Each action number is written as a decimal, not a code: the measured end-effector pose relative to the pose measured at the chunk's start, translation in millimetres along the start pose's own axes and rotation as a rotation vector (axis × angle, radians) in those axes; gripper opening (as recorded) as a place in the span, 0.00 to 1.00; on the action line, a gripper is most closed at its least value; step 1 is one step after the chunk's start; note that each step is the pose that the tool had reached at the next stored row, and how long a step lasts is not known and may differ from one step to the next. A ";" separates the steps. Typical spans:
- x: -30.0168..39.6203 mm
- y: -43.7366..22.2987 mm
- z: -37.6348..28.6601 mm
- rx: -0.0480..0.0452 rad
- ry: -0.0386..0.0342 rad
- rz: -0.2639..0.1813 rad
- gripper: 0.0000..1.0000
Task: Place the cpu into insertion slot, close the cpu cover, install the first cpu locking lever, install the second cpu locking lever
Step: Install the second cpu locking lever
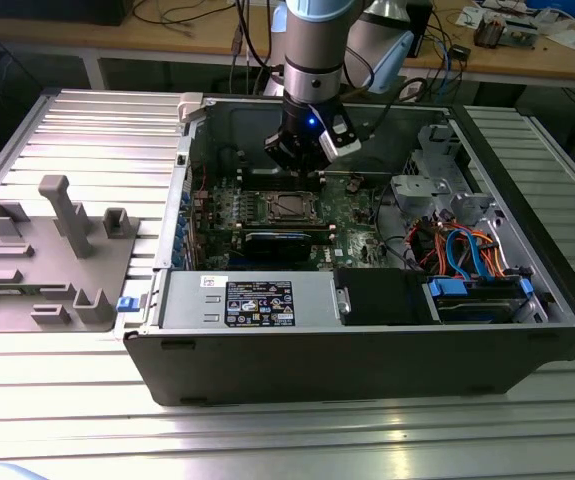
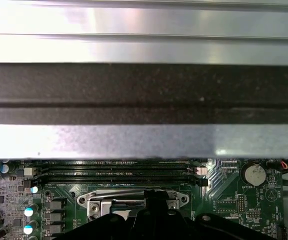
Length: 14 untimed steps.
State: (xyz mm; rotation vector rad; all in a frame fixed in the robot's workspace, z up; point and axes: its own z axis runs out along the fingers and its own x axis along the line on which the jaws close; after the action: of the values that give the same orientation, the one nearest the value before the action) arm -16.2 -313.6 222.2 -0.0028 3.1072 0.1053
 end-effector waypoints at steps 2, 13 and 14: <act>0.0 -0.3 -0.2 0.0003 0.0002 0.000 0.11; 0.0 -3.8 -0.4 0.0003 0.0002 0.000 0.11; 0.0 -3.8 -0.5 0.0004 0.0002 0.000 0.11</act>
State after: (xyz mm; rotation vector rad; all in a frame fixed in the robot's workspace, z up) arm -16.2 -317.4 222.4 -0.0028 3.1074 0.1047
